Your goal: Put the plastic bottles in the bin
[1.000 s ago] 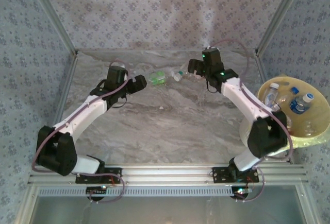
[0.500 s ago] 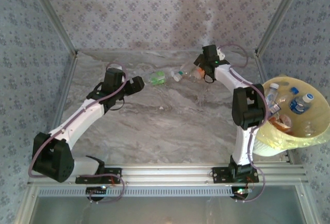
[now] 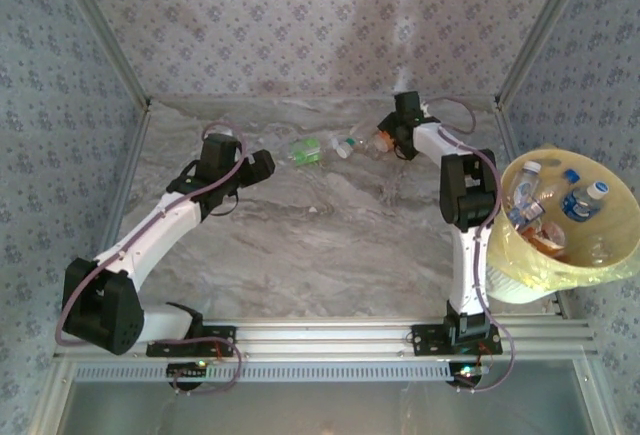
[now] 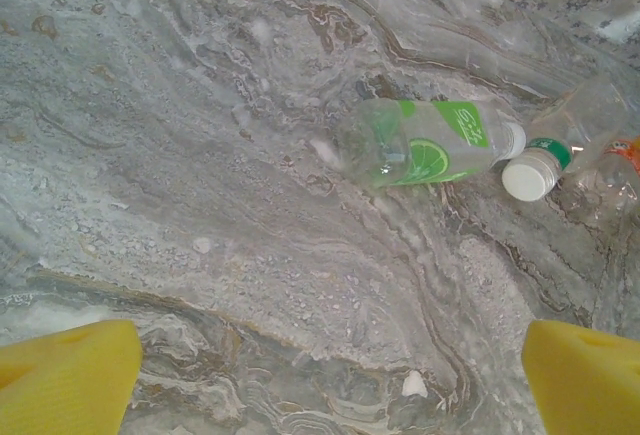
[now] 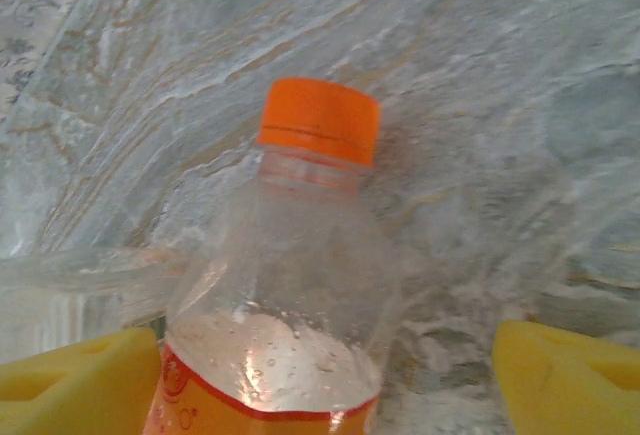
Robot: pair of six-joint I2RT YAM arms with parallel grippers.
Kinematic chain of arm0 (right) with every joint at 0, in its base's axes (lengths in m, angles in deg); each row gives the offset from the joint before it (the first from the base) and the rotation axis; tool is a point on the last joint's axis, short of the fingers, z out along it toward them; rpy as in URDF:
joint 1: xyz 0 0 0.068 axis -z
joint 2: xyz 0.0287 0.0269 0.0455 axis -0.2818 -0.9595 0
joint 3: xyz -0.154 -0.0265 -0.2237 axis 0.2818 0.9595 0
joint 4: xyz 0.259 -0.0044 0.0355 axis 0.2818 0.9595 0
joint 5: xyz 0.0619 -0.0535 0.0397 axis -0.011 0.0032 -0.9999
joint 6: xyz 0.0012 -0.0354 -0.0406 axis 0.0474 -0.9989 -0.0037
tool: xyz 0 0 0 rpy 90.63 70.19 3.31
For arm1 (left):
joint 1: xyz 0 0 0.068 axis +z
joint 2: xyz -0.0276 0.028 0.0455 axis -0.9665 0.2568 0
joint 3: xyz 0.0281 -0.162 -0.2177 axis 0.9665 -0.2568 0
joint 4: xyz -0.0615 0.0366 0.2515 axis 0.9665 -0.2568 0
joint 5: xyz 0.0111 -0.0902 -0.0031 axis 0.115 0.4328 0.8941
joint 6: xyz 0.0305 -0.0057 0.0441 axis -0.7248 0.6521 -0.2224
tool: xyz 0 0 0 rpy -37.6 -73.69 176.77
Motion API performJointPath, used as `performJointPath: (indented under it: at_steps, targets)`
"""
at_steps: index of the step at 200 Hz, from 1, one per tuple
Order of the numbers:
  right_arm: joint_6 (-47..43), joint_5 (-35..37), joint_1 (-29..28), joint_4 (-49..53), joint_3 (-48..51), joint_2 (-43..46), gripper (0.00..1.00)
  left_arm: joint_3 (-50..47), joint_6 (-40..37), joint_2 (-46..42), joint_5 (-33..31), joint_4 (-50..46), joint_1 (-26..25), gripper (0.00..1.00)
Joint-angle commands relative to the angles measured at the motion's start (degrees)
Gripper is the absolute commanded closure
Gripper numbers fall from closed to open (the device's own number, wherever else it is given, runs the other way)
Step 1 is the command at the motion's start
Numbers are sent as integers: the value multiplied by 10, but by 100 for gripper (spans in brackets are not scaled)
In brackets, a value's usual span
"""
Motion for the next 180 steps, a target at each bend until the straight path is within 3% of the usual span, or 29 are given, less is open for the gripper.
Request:
performJointPath:
  at_steps: [1,62,123,180]
  targets:
    - [0,-25,-3,13,-28,-28,15,-3,-4,-7,-8,-7,5,2]
    - [3,-17,-14,1,22,-1,33,-3,-1,1,-7,-8,5,2]
    - [-53,14,-19,-115,215,153,46,-12,3,0,-5,1,6,2]
    - [-219,20,-58,-142,329,361,49,-23,1,1,39,34,7,2]
